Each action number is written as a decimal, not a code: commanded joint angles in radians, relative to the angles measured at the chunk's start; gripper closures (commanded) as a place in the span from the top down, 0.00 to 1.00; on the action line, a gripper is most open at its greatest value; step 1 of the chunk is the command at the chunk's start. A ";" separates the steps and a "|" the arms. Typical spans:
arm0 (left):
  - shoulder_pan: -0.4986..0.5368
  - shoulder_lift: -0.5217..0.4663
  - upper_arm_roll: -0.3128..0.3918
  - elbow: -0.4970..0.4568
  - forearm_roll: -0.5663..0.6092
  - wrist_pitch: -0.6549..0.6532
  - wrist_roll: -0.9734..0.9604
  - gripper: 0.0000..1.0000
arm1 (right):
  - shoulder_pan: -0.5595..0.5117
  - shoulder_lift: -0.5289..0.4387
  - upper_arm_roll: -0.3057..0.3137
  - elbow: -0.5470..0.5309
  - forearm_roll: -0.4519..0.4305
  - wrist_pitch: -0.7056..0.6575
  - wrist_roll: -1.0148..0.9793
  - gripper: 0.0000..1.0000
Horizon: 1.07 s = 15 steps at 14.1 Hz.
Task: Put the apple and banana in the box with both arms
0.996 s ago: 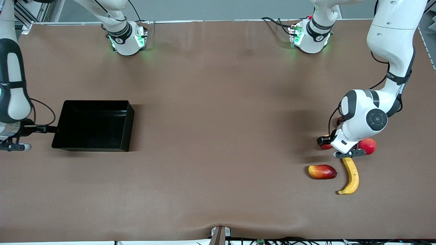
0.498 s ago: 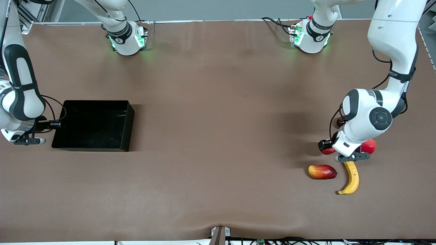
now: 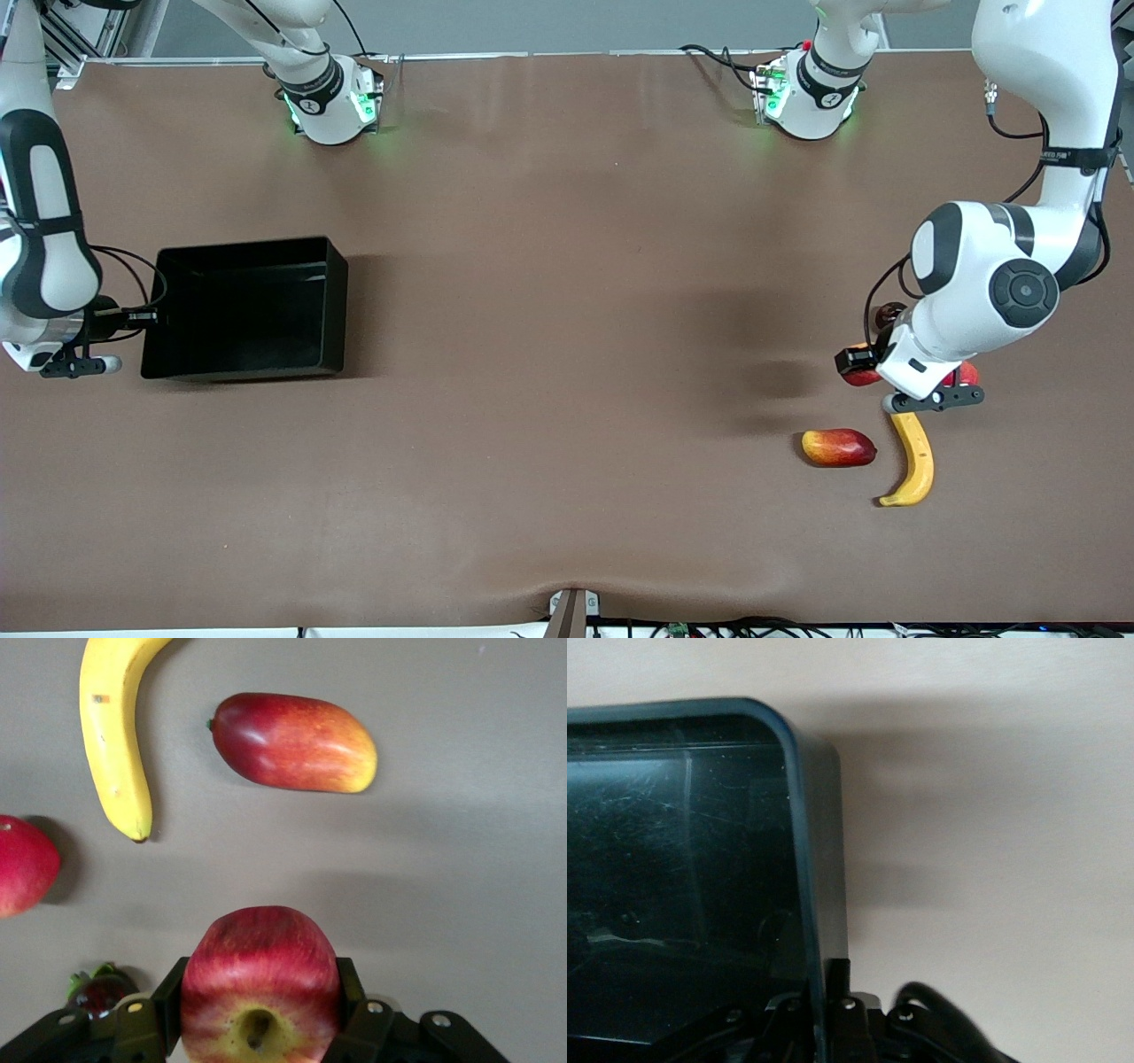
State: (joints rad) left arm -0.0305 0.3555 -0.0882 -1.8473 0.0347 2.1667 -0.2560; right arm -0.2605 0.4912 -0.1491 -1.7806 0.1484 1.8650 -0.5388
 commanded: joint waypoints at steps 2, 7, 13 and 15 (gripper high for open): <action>-0.014 -0.039 -0.011 0.020 0.019 -0.072 -0.052 0.00 | 0.046 -0.033 0.008 0.058 0.081 -0.180 -0.012 0.00; -0.008 -0.111 -0.073 0.056 0.083 -0.195 -0.084 0.00 | 0.173 -0.034 0.008 0.174 0.120 -0.329 0.072 0.00; -0.009 -0.171 -0.157 0.091 0.074 -0.277 -0.210 0.00 | 0.366 -0.054 0.020 0.185 0.281 -0.319 0.332 0.00; -0.011 -0.165 -0.195 0.103 0.071 -0.277 -0.259 0.00 | 0.432 -0.051 0.022 0.184 0.313 -0.250 0.390 0.00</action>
State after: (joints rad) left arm -0.0470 0.1888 -0.2453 -1.7660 0.0975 1.9134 -0.4669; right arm 0.1310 0.4557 -0.1223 -1.5922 0.4093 1.5797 -0.1949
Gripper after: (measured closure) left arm 0.322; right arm 0.956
